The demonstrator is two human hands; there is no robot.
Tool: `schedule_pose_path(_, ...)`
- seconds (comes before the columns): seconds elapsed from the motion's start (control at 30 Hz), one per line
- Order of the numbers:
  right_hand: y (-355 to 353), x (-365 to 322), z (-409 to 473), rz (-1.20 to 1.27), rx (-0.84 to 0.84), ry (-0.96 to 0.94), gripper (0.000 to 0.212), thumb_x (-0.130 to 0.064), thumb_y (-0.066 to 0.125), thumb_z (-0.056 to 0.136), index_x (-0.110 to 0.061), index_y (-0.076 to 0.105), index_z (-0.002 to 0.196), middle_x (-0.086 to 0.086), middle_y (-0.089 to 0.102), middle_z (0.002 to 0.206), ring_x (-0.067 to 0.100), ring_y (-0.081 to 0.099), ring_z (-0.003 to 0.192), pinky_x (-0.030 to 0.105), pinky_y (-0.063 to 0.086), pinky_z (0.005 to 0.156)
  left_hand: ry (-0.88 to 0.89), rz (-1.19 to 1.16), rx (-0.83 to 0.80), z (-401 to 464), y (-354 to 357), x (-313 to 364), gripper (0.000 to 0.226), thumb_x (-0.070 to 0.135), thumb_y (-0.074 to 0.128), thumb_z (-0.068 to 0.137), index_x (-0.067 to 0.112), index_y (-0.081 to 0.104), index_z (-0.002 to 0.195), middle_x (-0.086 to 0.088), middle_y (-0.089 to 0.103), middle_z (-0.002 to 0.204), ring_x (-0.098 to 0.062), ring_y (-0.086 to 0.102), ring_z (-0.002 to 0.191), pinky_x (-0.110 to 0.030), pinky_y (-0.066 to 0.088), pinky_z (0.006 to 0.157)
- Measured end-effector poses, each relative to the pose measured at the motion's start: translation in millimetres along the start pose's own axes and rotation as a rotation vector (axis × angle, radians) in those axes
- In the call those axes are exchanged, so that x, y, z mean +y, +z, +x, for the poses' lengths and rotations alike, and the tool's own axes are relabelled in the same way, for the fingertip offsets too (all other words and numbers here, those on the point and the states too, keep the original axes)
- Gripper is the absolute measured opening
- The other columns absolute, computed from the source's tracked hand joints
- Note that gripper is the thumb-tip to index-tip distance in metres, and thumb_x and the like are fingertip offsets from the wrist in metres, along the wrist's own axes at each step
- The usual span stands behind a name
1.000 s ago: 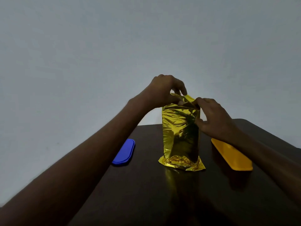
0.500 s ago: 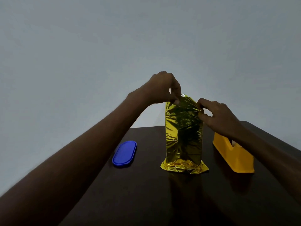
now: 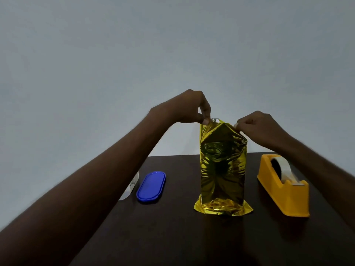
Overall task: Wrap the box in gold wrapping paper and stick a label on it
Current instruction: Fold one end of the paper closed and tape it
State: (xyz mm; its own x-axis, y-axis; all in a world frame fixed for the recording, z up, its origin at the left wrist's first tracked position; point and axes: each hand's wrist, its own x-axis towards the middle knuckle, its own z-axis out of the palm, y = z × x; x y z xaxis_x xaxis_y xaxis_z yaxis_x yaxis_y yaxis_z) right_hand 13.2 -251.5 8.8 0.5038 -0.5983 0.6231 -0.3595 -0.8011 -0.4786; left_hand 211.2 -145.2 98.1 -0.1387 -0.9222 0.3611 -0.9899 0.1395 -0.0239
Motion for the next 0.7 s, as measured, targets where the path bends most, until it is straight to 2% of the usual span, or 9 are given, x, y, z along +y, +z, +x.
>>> schedule_pose_path(0.1,-3,-1,2,-0.026,-0.005,-0.025,0.037,-0.021,0.059,0.091,0.003,0.069,0.064,0.022,0.069,0.077,0.038,0.064,0.072,0.041,0.052,0.063,-0.093,-0.182,0.093,8,-9,-3,0.022,0.036,0.066,0.091,0.016,0.076,0.092,0.005,0.072,0.086,-0.013,0.068,0.087,-0.032,0.057,0.077)
schedule_pose_path(0.2,-4,0,6,-0.035,-0.01,-0.028,0.039,-0.024,0.06,0.089,0.008,0.069,0.068,0.027,0.067,0.074,0.041,0.063,0.068,0.041,0.052,0.058,-0.275,-0.302,-0.05,28,-3,-6,0.051,0.053,0.071,0.082,0.006,0.069,0.103,-0.008,0.072,0.09,-0.019,0.074,0.077,-0.029,0.061,0.061)
schedule_pose_path(0.27,-4,-1,10,-0.053,-0.009,-0.018,0.039,-0.023,0.061,0.088,0.009,0.069,0.067,0.028,0.066,0.069,0.041,0.063,0.067,0.036,0.048,0.055,-0.367,-0.278,-0.185,39,5,-5,0.058,0.055,0.073,0.078,0.004,0.066,0.105,-0.011,0.071,0.093,-0.022,0.074,0.074,-0.028,0.059,0.056)
schedule_pose_path(0.33,-6,-4,12,-0.069,-0.02,0.002,0.037,-0.022,0.063,0.088,0.007,0.071,0.066,0.023,0.067,0.064,0.036,0.065,0.064,0.035,0.049,0.056,-0.383,-0.261,-0.249,47,10,-4,0.045,0.038,0.078,0.08,0.002,0.069,0.105,-0.011,0.071,0.088,-0.018,0.072,0.063,-0.023,0.056,0.05)
schedule_pose_path(0.4,-9,-6,14,-0.07,-0.049,0.023,0.035,-0.021,0.064,0.089,0.0,0.074,0.063,0.012,0.068,0.057,0.024,0.067,0.06,0.029,0.049,0.057,-0.365,-0.238,-0.207,52,11,-3,0.028,0.015,0.079,0.08,0.003,0.073,0.104,-0.007,0.07,0.075,-0.011,0.067,0.05,-0.018,0.051,0.046)
schedule_pose_path(0.47,-13,-8,15,-0.056,-0.093,0.034,0.035,-0.022,0.064,0.09,-0.007,0.075,0.061,0.006,0.068,0.055,0.017,0.067,0.058,0.024,0.046,0.057,-0.342,-0.201,-0.142,55,8,-3,0.026,0.004,0.081,0.074,0.006,0.075,0.099,-0.002,0.07,0.062,-0.009,0.066,0.048,-0.016,0.05,0.047)
schedule_pose_path(0.53,-17,-7,16,-0.035,-0.151,0.031,0.035,-0.026,0.064,0.093,-0.012,0.076,0.063,0.004,0.069,0.055,0.014,0.067,0.057,0.023,0.044,0.059,-0.335,-0.198,-0.122,56,4,-4,0.027,0.002,0.083,0.07,0.007,0.075,0.095,0.0,0.069,0.056,-0.01,0.067,0.052,-0.017,0.052,0.048)
schedule_pose_path(0.63,-21,-8,17,-0.024,-0.215,0.029,0.034,-0.028,0.063,0.094,-0.011,0.077,0.069,0.005,0.07,0.059,0.012,0.065,0.058,0.024,0.046,0.062,-0.294,-0.222,-0.047,53,1,-6,0.024,0.005,0.083,0.073,0.005,0.075,0.095,-0.009,0.073,0.076,-0.017,0.071,0.064,-0.02,0.056,0.054)
schedule_pose_path(0.7,-22,-8,19,-0.033,-0.236,0.023,0.033,-0.026,0.062,0.094,-0.012,0.077,0.069,0.004,0.07,0.059,0.009,0.063,0.056,0.025,0.045,0.061,-0.212,-0.229,0.03,50,-5,-3,0.018,0.015,0.079,0.08,0.006,0.075,0.095,-0.011,0.074,0.086,-0.016,0.072,0.071,-0.018,0.055,0.056)
